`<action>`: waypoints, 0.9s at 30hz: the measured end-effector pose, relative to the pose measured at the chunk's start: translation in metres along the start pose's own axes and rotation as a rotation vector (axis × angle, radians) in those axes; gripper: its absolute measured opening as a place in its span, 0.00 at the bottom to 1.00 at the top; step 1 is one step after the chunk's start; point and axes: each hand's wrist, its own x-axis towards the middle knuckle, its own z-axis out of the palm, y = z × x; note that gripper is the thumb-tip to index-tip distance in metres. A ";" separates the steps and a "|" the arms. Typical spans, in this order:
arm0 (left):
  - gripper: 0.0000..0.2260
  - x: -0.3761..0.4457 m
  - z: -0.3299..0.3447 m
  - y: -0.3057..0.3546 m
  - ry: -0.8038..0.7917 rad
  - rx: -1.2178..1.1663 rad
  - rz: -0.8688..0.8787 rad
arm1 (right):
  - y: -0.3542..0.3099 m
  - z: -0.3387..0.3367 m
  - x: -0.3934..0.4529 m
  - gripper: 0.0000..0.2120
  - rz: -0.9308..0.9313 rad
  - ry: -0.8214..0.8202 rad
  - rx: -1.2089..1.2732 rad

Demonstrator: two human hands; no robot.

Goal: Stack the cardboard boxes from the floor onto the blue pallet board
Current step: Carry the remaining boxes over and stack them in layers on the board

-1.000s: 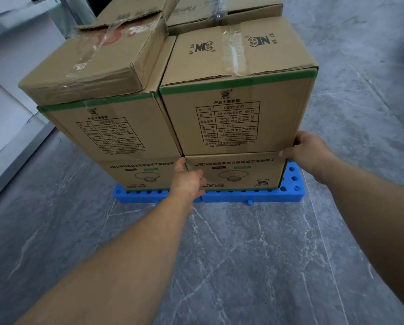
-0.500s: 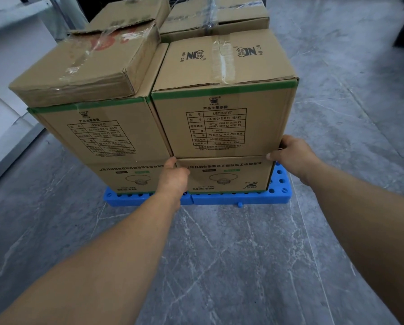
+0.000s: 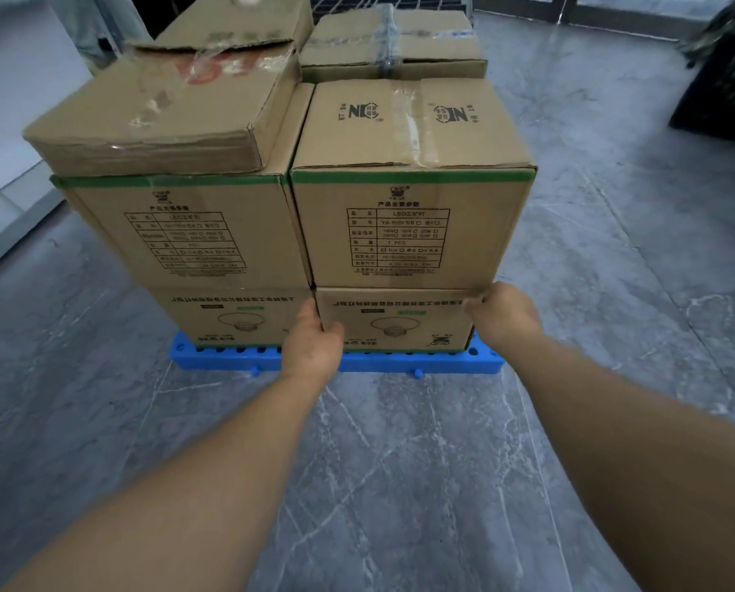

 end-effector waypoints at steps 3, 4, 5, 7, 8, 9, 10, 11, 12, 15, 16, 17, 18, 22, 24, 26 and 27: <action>0.24 0.009 -0.006 0.005 -0.009 0.012 0.043 | 0.003 -0.003 0.008 0.07 0.073 0.138 0.080; 0.25 0.012 -0.008 0.007 -0.026 0.021 0.050 | 0.005 -0.002 0.011 0.07 0.094 0.168 0.105; 0.25 0.015 -0.009 0.009 -0.043 0.032 0.053 | 0.006 -0.002 0.014 0.07 0.105 0.192 0.131; 0.26 0.018 -0.010 0.012 -0.072 0.035 0.049 | 0.005 -0.004 0.019 0.14 0.100 0.226 0.215; 0.26 0.019 -0.010 0.014 -0.086 0.024 0.041 | 0.004 -0.004 0.021 0.16 0.088 0.223 0.267; 0.26 0.020 -0.010 0.016 -0.098 0.011 0.030 | 0.004 -0.004 0.024 0.15 0.063 0.211 0.305; 0.27 0.020 -0.010 0.019 -0.108 0.003 0.019 | 0.005 -0.004 0.026 0.13 0.041 0.196 0.320; 0.27 0.021 -0.009 0.021 -0.115 -0.001 0.010 | 0.005 -0.004 0.027 0.11 0.026 0.183 0.316; 0.27 0.022 -0.009 0.023 -0.117 -0.008 0.003 | 0.006 -0.004 0.027 0.10 0.014 0.170 0.308; 0.27 0.024 -0.007 0.026 -0.083 -0.042 -0.008 | 0.009 -0.005 0.028 0.08 0.000 0.134 0.330; 0.27 0.024 -0.007 0.026 -0.074 -0.057 -0.008 | 0.010 -0.005 0.028 0.07 -0.007 0.126 0.342; 0.27 0.024 -0.006 0.025 -0.070 -0.067 -0.006 | 0.011 -0.005 0.028 0.06 -0.015 0.122 0.351; 0.27 0.024 -0.006 0.024 -0.067 -0.073 -0.005 | 0.012 -0.005 0.028 0.05 -0.023 0.119 0.358; 0.27 0.021 -0.007 0.024 -0.077 -0.102 -0.006 | 0.016 -0.005 0.028 0.04 -0.037 0.115 0.384; 0.27 0.020 -0.007 0.024 -0.087 -0.105 -0.004 | 0.017 -0.006 0.027 0.03 -0.037 0.119 0.398; 0.26 0.018 -0.008 0.023 -0.085 -0.111 0.005 | 0.017 -0.006 0.027 0.02 -0.040 0.124 0.403; 0.26 0.018 -0.008 0.023 -0.082 -0.117 0.008 | 0.017 -0.006 0.026 0.02 -0.043 0.126 0.407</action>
